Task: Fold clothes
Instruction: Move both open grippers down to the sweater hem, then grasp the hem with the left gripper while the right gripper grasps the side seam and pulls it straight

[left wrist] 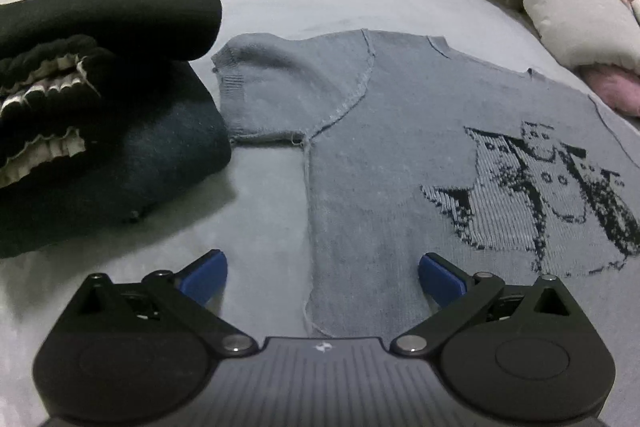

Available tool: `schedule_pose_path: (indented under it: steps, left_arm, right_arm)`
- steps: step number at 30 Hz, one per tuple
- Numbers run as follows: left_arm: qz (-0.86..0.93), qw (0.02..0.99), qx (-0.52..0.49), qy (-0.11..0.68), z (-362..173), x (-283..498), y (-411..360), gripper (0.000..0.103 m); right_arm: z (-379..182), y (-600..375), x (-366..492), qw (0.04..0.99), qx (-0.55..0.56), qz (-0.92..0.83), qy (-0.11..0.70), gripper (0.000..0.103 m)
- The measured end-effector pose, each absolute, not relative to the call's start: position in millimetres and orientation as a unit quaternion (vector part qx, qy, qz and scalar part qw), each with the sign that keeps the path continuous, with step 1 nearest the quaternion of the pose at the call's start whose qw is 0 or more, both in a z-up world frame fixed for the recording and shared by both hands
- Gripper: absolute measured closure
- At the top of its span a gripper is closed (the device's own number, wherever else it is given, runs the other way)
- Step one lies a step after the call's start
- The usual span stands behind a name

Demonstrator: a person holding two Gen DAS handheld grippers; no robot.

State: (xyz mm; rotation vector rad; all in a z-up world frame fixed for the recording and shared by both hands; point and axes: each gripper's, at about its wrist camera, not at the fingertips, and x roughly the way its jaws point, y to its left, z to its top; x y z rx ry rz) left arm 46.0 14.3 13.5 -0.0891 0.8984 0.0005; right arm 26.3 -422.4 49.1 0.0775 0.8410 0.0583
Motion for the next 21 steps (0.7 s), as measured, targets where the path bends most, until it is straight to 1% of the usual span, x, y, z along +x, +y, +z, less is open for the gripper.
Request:
schedule_pose_path:
  steps: [2,4,5,6,7,8,9,11,12,14,16,17,21]
  left_arm:
    - [0.005,0.9,-0.058,0.433,11.9,45.2,15.2,0.001]
    - [0.004,0.9,-0.058,0.432,11.9,44.5,13.8,0.002]
    - [-0.002,0.901,-0.055,0.431,12.1,44.0,12.1,0.01]
    - [-0.012,0.903,-0.05,0.427,13.8,42.7,10.1,0.017]
    - [-0.018,0.906,-0.045,0.421,16.2,41.2,8.5,0.032]
    - [-0.019,0.906,-0.045,0.42,17.4,41.3,9.3,0.044]
    - [-0.02,0.907,-0.047,0.418,19.4,40.5,9.0,0.049]
    - [-0.016,0.906,-0.054,0.419,21.3,41.3,11.1,0.062]
    - [-0.013,0.906,-0.06,0.42,22.4,41.8,13.2,0.066]
    - [-0.014,0.905,-0.067,0.419,23.9,40.8,15.2,0.081]
    - [-0.017,0.905,-0.083,0.418,25.4,40.9,16.8,0.089]
    - [-0.016,0.905,-0.087,0.417,25.4,40.4,17.2,0.091]
    - [-0.013,0.905,-0.099,0.413,25.9,41.0,18.2,0.091]
  right_arm:
    - [43.5,-433.8,12.7,0.909,0.073,0.025,0.41,0.007]
    - [39.0,-440.8,5.1,0.908,0.092,0.019,0.408,0.014]
    - [38.6,-440.0,3.4,0.91,0.085,0.016,0.405,0.028]
    - [38.1,-439.3,1.7,0.913,0.078,0.013,0.401,0.047]
    - [39.0,-439.2,1.2,0.915,0.072,0.011,0.398,0.059]
    - [39.3,-440.2,2.1,0.915,0.073,0.011,0.396,0.084]
    - [39.0,-442.7,3.3,0.914,0.085,0.013,0.396,0.099]
    - [37.8,-442.1,3.6,0.914,0.083,0.015,0.396,0.099]
    - [37.2,-441.1,3.6,0.915,0.079,0.016,0.396,0.099]
    - [38.4,-441.7,2.3,0.917,0.074,0.01,0.393,0.1]
    - [40.3,-444.2,-2.1,0.92,0.067,0.001,0.387,0.1]
    - [42.0,-447.4,-4.6,0.921,0.066,-0.005,0.383,0.1]
    - [43.0,-453.4,-7.6,0.922,0.071,-0.012,0.38,0.1]
